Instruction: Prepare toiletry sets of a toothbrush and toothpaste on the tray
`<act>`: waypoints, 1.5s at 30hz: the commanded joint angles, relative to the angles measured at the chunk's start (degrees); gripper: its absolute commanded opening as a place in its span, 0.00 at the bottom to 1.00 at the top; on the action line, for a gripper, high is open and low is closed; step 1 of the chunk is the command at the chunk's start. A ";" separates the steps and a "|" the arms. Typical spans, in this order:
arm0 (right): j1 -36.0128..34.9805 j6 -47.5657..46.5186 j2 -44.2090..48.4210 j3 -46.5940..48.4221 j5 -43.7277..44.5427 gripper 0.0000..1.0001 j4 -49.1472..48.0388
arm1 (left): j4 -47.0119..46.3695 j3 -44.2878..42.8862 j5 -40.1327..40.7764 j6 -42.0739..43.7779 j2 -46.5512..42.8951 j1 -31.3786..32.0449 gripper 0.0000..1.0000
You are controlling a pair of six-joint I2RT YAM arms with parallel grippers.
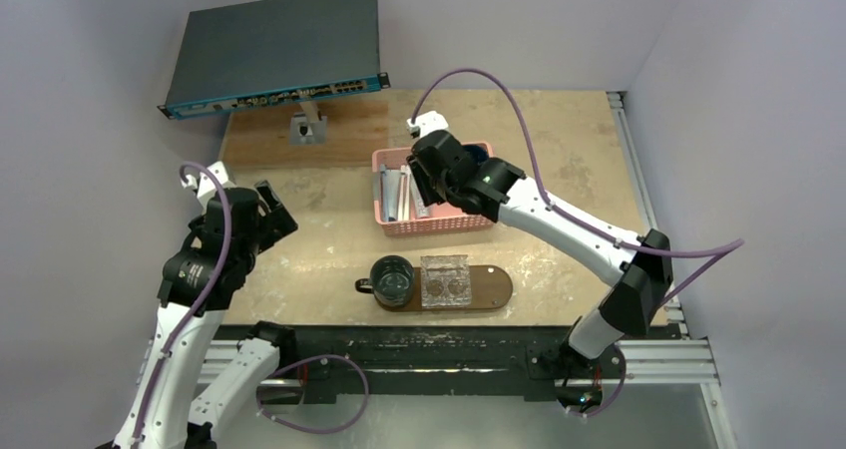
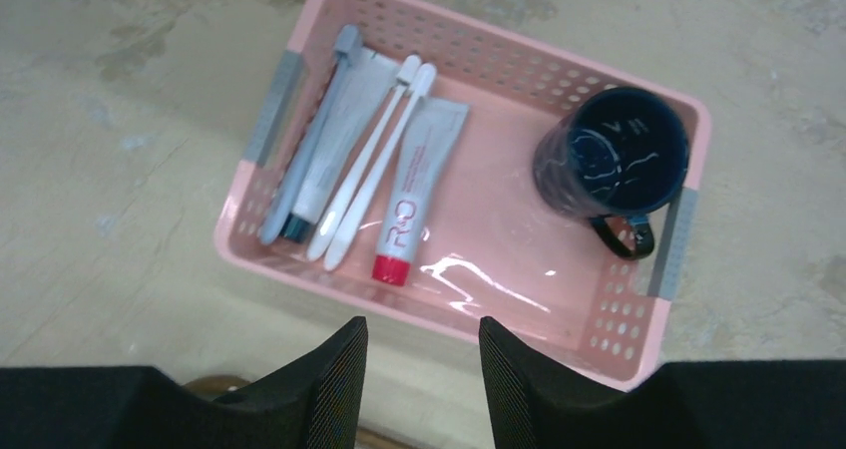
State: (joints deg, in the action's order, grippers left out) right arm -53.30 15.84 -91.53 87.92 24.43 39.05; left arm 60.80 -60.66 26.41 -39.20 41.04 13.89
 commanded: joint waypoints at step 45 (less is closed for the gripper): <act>22.90 1.73 -31.47 22.08 -9.01 0.50 -2.46 | -3.84 0.71 -8.04 3.42 3.70 -0.97 1.00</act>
State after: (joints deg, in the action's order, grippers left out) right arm -30.83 16.03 -122.39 107.81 14.70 37.04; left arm 59.16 -60.10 19.03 -36.80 44.53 13.50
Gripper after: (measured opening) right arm 0.507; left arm 0.998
